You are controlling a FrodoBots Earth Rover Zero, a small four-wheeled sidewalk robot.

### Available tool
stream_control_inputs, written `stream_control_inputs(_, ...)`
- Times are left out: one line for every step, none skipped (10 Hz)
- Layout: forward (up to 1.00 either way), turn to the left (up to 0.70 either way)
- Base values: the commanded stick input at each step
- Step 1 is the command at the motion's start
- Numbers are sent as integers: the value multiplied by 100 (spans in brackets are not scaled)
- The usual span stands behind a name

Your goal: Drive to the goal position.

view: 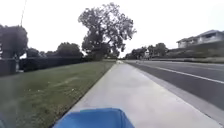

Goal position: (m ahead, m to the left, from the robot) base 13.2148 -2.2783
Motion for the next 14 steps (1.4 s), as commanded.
stream_control_inputs(100, 0)
stream_control_inputs(100, 0)
stream_control_inputs(100, 0)
stream_control_inputs(100, 0)
stream_control_inputs(100, 0)
stream_control_inputs(100, 0)
stream_control_inputs(100, 0)
stream_control_inputs(100, 0)
stream_control_inputs(100, 0)
stream_control_inputs(100, 0)
stream_control_inputs(100, 0)
stream_control_inputs(100, 0)
stream_control_inputs(100, 0)
stream_control_inputs(100, 0)
